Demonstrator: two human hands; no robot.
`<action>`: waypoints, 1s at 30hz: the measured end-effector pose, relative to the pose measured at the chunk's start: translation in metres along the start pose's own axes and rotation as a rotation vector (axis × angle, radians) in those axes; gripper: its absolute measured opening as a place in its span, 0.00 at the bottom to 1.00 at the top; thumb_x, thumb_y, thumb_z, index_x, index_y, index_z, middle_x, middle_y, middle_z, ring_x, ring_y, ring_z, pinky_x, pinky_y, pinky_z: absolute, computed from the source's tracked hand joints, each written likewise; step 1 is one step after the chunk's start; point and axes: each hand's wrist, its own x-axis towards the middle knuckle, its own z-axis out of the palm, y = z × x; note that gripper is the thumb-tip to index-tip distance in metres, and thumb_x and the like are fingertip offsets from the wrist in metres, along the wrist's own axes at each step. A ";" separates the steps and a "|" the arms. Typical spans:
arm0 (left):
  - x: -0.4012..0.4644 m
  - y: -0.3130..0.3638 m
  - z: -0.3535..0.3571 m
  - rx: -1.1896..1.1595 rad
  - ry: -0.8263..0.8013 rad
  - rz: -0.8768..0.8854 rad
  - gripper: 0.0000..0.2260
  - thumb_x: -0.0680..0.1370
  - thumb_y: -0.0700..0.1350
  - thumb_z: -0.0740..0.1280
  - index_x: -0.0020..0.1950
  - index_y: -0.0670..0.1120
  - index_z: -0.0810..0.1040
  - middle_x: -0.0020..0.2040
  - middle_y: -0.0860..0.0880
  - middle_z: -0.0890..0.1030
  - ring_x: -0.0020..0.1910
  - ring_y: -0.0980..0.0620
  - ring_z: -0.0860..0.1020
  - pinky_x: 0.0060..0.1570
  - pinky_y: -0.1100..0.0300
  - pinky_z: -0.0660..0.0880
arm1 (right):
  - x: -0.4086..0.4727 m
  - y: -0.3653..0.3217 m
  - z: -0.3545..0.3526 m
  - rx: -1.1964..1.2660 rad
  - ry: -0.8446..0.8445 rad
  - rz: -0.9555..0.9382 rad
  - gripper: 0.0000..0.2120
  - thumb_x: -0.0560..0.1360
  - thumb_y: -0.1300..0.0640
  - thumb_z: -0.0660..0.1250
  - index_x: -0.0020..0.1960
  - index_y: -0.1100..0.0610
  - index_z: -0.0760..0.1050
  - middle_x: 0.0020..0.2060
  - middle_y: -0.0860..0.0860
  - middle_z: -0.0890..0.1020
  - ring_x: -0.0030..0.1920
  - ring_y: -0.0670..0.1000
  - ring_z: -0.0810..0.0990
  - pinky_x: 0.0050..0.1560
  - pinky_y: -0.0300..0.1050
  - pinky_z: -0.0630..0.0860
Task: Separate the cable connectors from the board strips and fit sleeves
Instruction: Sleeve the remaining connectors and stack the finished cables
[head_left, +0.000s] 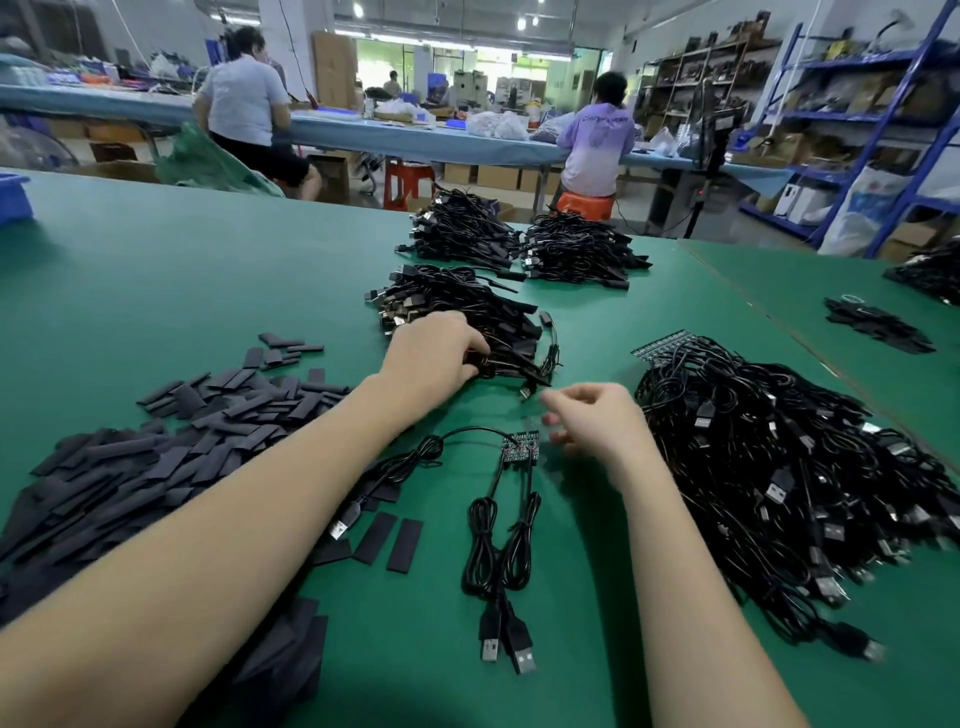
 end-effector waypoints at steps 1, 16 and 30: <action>0.004 -0.003 0.006 0.014 -0.038 -0.003 0.15 0.78 0.50 0.72 0.65 0.56 0.81 0.57 0.51 0.81 0.61 0.47 0.77 0.55 0.53 0.74 | 0.000 0.001 0.001 -0.117 -0.009 0.001 0.08 0.76 0.48 0.73 0.46 0.53 0.82 0.36 0.50 0.87 0.39 0.50 0.86 0.51 0.52 0.84; 0.016 0.001 0.008 -0.164 -0.103 -0.085 0.15 0.79 0.43 0.68 0.64 0.45 0.70 0.51 0.44 0.80 0.50 0.42 0.78 0.52 0.44 0.78 | -0.006 0.000 0.006 0.257 -0.272 0.084 0.10 0.71 0.61 0.80 0.50 0.60 0.84 0.35 0.49 0.86 0.34 0.45 0.84 0.37 0.39 0.82; -0.054 0.024 -0.019 -1.325 -0.304 -0.441 0.07 0.75 0.42 0.77 0.49 0.43 0.82 0.34 0.48 0.81 0.32 0.55 0.78 0.38 0.64 0.78 | -0.012 -0.009 -0.001 0.667 -0.453 0.095 0.12 0.65 0.60 0.78 0.47 0.53 0.84 0.41 0.50 0.86 0.37 0.46 0.84 0.36 0.36 0.80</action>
